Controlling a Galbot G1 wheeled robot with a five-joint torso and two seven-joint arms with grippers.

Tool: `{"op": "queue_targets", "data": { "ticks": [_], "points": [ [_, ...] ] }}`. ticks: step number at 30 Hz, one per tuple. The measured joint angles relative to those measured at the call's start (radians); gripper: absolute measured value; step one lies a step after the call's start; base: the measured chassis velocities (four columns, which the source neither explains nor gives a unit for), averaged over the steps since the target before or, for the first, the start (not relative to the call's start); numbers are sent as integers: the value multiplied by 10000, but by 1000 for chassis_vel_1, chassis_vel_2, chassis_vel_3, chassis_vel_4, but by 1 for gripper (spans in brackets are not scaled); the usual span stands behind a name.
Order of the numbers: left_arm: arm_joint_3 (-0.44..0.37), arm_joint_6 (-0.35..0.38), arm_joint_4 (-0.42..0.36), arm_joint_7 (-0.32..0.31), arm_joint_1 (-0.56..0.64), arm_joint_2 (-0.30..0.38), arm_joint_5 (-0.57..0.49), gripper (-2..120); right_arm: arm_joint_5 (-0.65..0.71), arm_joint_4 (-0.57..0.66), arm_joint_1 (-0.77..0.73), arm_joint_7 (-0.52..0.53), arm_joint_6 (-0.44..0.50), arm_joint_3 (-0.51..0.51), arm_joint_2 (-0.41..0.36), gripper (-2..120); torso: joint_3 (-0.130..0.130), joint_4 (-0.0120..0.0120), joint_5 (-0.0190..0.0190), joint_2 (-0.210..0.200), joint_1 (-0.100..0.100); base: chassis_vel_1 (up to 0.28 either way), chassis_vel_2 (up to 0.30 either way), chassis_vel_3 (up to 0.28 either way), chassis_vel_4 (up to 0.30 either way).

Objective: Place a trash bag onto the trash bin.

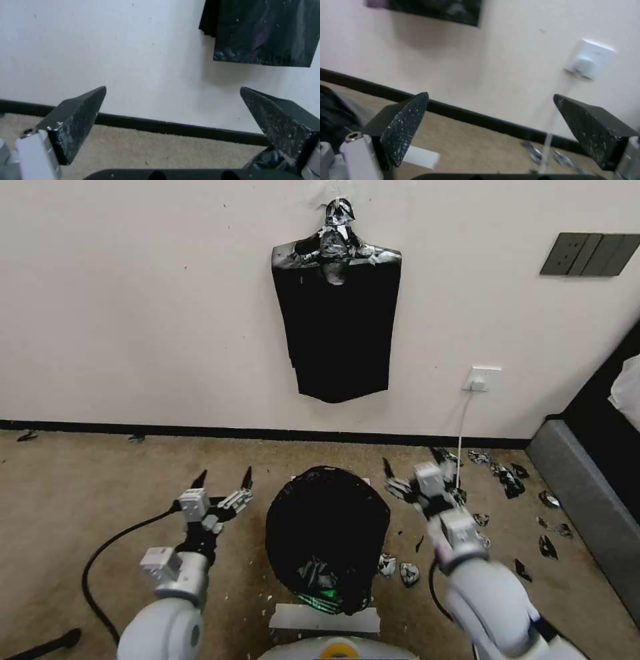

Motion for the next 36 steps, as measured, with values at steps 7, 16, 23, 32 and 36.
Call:
{"op": "queue_targets", "data": {
  "ticks": [7,16,23,32,36],
  "points": [
    [-42,-878,425,110,48,-99,241,100,-526,-704,-778,-402,1688,1050,627,100,0,1,1,0,0,0,0,0,0],
    [-161,-858,532,171,31,-214,263,100,-462,-866,-843,-683,2029,1333,690,100,1,2,1,0,1,0,0,0,0],
    [-162,-810,531,169,27,-215,261,100,-444,-866,-815,-691,2027,1313,677,100,1,2,1,0,1,0,0,0,0],
    [-160,-782,526,159,24,-212,255,100,-430,-866,-798,-693,2005,1289,666,100,1,2,1,0,1,0,0,0,0],
    [-158,-773,524,154,23,-212,252,100,-425,-865,-794,-694,1994,1283,663,100,1,2,1,0,1,0,0,0,0]
  ]
}}
